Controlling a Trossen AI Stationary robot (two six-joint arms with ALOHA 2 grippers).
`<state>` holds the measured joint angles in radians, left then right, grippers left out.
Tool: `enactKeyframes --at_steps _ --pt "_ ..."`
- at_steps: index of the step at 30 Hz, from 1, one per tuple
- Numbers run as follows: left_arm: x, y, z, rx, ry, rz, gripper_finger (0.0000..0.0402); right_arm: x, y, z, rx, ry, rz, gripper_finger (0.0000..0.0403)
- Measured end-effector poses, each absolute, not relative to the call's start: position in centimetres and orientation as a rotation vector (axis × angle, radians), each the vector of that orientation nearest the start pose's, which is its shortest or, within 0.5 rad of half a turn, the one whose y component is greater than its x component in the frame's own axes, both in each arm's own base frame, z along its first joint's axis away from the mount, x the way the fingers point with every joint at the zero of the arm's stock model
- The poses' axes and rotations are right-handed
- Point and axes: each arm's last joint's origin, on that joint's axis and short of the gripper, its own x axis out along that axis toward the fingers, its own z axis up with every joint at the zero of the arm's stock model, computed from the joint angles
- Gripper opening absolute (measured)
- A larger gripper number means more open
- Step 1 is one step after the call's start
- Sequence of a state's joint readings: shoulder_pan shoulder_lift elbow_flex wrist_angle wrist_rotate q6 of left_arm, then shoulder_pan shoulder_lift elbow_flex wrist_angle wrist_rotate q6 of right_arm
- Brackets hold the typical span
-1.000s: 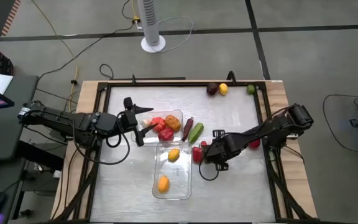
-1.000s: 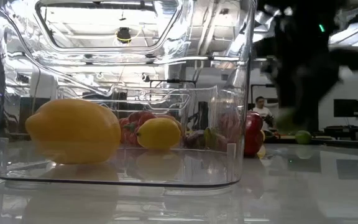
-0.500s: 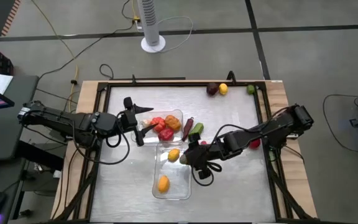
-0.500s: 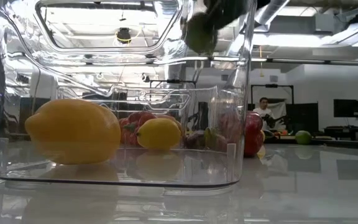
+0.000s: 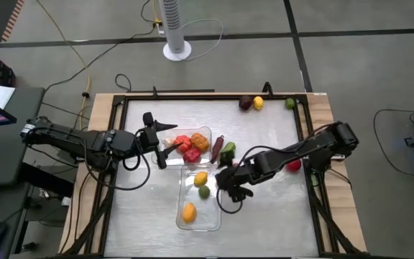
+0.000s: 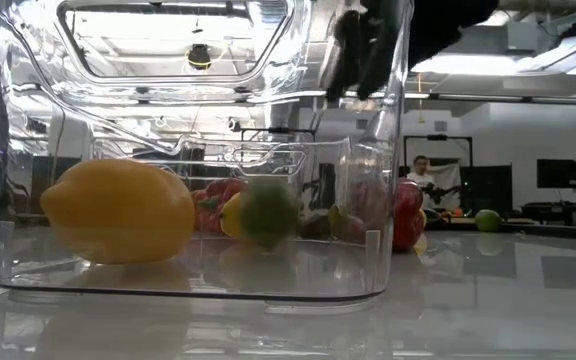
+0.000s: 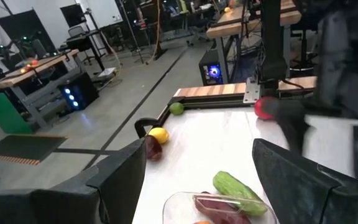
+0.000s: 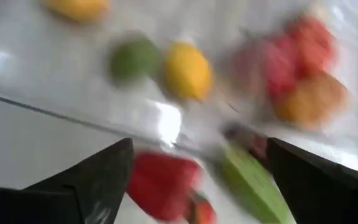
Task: Sort produce into baskets
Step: Put the cucumber into the top transparent bin
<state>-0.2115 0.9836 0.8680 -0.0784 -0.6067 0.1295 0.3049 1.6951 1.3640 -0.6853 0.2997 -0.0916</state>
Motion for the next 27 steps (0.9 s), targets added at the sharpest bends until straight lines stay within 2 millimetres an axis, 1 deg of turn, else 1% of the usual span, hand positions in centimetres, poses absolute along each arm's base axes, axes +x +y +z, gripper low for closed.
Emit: enactKeyframes --at_steps 2,5,9,13,15,20,22,24,27 --pt "21.3 -2.9 33.7 0.206 0.207 0.382 0.0280 33.2 9.2 26.9 -0.387 1.022 -0.034 0.0395" --pt "21.2 -2.9 33.7 0.204 0.206 0.383 0.0280 31.8 8.0 27.0 -0.396 1.092 -0.097 0.0390" --pt "21.2 -2.9 33.7 0.198 0.208 0.383 0.0280 30.4 5.3 25.7 -0.360 1.105 -0.133 0.0370" --pt "21.2 -2.9 33.6 0.198 0.209 0.384 0.0280 29.6 1.7 23.2 -0.280 1.040 -0.121 0.0350" --pt "21.2 -2.9 33.6 0.198 0.209 0.384 0.0280 29.5 0.0 21.7 -0.263 1.031 -0.136 0.0342" --pt "21.3 -2.7 33.7 0.201 0.204 0.394 0.0280 30.0 -3.6 19.0 -0.277 1.115 -0.102 0.0337" --pt "21.3 -2.5 33.7 0.202 0.206 0.400 0.0280 30.4 -4.4 18.2 -0.274 1.118 -0.055 0.0337" --pt "21.3 -2.5 33.7 0.202 0.208 0.404 0.0280 30.8 -4.7 17.7 -0.278 1.103 -0.007 0.0337" --pt "21.3 -2.5 33.6 0.203 0.211 0.403 0.0280 31.1 -5.0 16.5 -0.311 1.131 0.022 0.0336"
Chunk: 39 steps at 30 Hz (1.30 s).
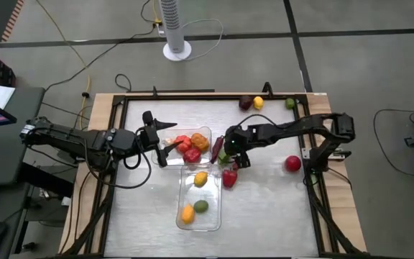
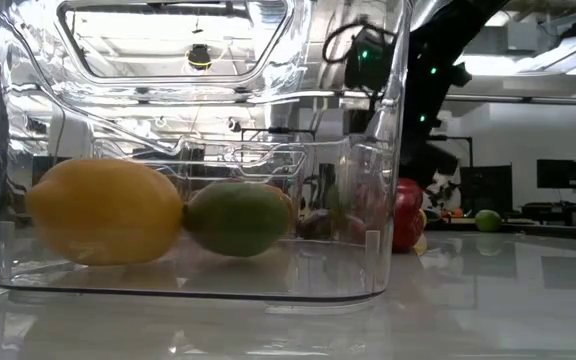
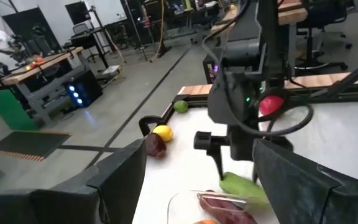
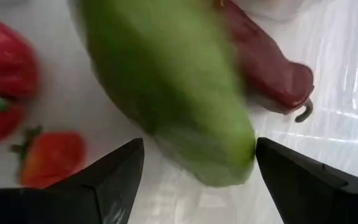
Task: Sort produce into baskets
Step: Put the cucumber into the top transparent bin
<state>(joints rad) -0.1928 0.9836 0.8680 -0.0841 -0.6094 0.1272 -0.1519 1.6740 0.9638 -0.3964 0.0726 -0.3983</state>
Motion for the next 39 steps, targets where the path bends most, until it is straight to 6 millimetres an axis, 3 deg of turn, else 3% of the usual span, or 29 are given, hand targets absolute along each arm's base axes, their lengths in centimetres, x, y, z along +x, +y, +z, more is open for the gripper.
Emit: enactKeyframes --at_steps 6,16,20,29,32,34,39 --pt "21.3 -2.5 33.6 0.207 0.220 0.402 0.0280 31.7 -5.0 15.2 -0.364 1.146 0.058 0.0316" --pt "21.3 -2.5 33.5 0.208 0.222 0.402 0.0280 32.1 -5.1 15.7 -0.368 1.090 0.038 0.0213" --pt "21.3 -2.5 33.5 0.208 0.224 0.401 0.0280 31.6 -5.2 15.9 -0.376 1.151 0.013 0.0202" --pt "21.3 -2.5 33.5 0.209 0.225 0.401 0.0280 29.7 -5.1 22.9 -0.353 1.209 -0.240 0.0228" --pt "21.3 -2.5 33.5 0.211 0.222 0.401 0.0280 29.6 -4.2 25.2 -0.305 1.084 -0.274 0.0222" --pt "21.3 -2.5 33.6 0.212 0.216 0.401 0.0280 30.2 -3.3 26.4 -0.255 0.939 -0.202 0.0220" --pt "21.3 -2.5 33.8 0.207 0.202 0.403 0.0280 32.4 -1.0 27.5 -0.233 0.689 -0.067 0.0227"
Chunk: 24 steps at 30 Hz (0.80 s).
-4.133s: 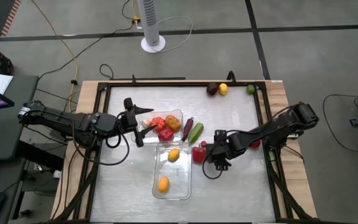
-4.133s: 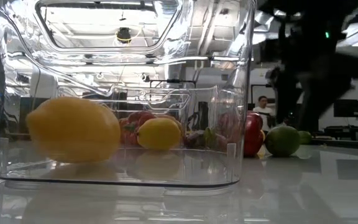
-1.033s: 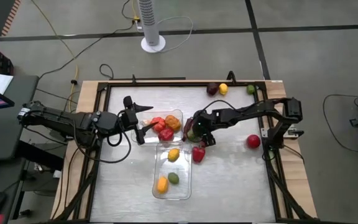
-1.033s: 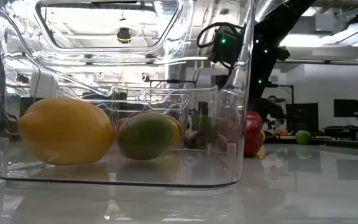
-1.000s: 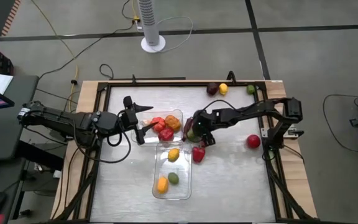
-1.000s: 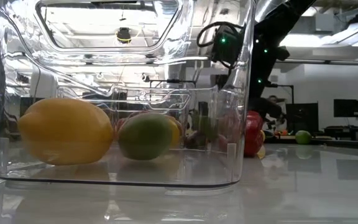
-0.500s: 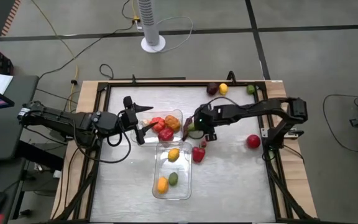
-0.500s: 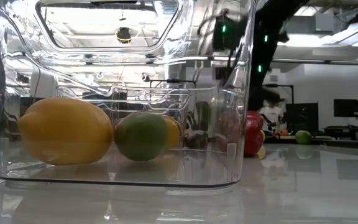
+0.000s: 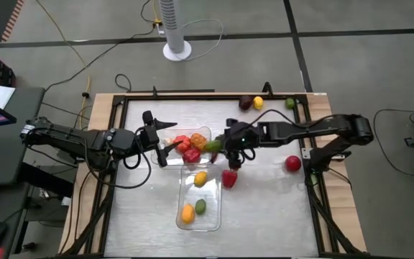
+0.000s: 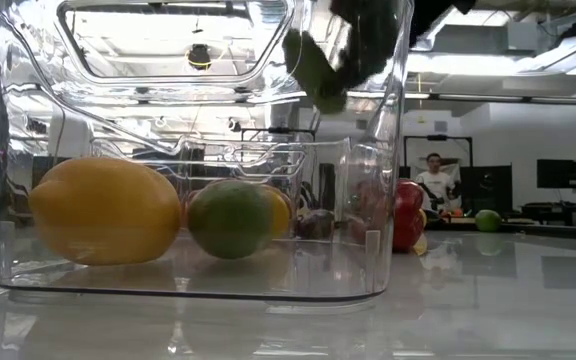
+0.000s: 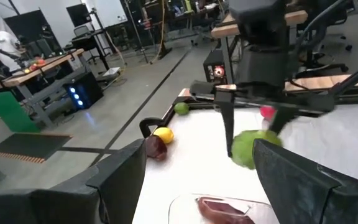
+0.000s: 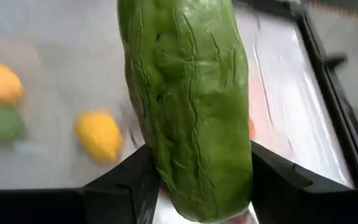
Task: Sort produce into baskets
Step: Put the cucumber into the top transparent bin
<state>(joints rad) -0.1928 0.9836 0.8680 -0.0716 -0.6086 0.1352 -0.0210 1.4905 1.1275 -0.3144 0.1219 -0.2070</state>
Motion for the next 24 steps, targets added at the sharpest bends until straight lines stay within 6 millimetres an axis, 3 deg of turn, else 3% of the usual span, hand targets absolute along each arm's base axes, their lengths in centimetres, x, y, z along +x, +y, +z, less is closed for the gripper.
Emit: enactKeyframes --at_steps 6,10,18,24 --pt "21.3 -2.5 33.6 0.221 0.217 0.400 0.0280 34.9 2.0 26.4 -0.142 0.550 0.221 0.0231" --pt "21.3 -2.5 33.6 0.222 0.218 0.400 0.0280 35.5 4.1 25.1 -0.231 0.551 0.323 0.0231" --pt "21.3 -2.5 33.8 0.221 0.198 0.401 0.0280 36.6 5.8 23.4 -0.244 0.531 0.418 0.0232" --pt "21.3 -2.5 33.8 0.227 0.205 0.400 0.0280 36.8 6.0 23.5 -0.257 0.502 0.424 0.0232"
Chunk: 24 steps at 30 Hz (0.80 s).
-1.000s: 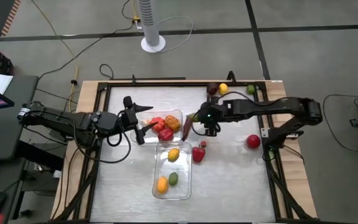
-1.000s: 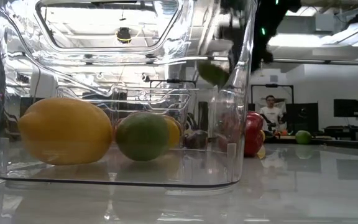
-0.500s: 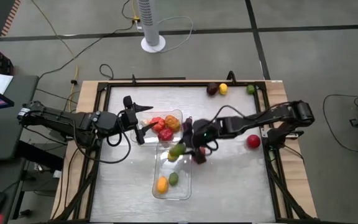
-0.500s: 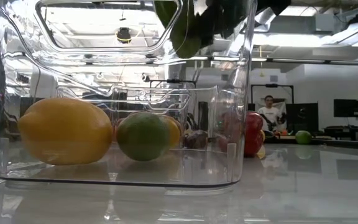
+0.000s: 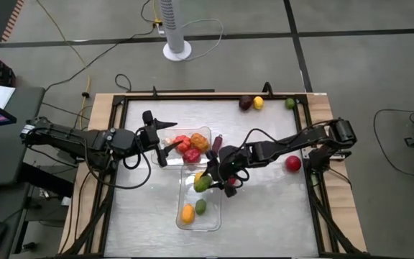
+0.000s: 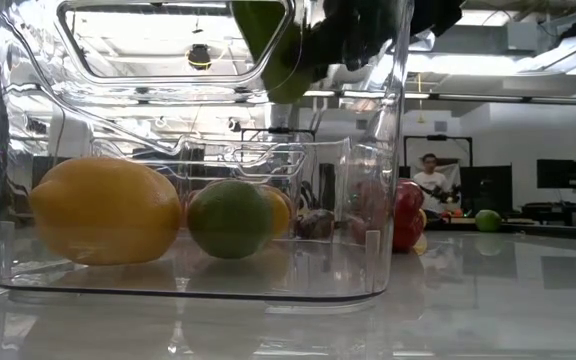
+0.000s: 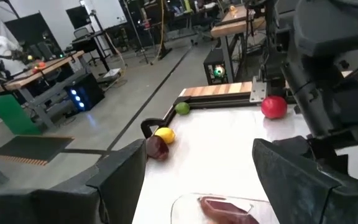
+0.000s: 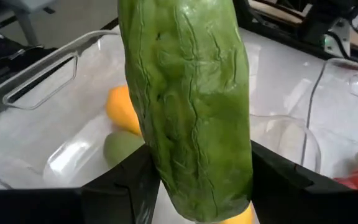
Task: Sort produce into baskets
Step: Put the cucumber into the top transparent bin
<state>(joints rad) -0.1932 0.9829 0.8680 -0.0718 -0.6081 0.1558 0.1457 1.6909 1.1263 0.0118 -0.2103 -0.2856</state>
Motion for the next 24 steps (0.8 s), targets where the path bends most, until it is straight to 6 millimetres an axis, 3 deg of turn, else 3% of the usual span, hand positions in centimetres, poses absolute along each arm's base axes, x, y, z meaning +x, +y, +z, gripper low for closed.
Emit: enactKeyframes --at_steps 5,8,14,24 --pt "21.3 -2.5 33.8 0.226 0.204 0.400 0.0280 36.8 5.9 23.7 -0.270 0.481 0.418 0.0232" --pt "21.3 -2.5 33.8 0.224 0.201 0.400 0.0280 37.4 5.3 24.3 -0.317 0.410 0.322 0.0232" --pt "21.3 -2.5 33.9 0.220 0.194 0.401 0.0280 38.1 2.1 25.2 -0.327 0.347 0.083 0.0230" --pt "21.3 -2.5 33.9 0.223 0.195 0.400 0.0280 38.0 -3.7 25.3 -0.166 0.353 -0.053 0.0255"
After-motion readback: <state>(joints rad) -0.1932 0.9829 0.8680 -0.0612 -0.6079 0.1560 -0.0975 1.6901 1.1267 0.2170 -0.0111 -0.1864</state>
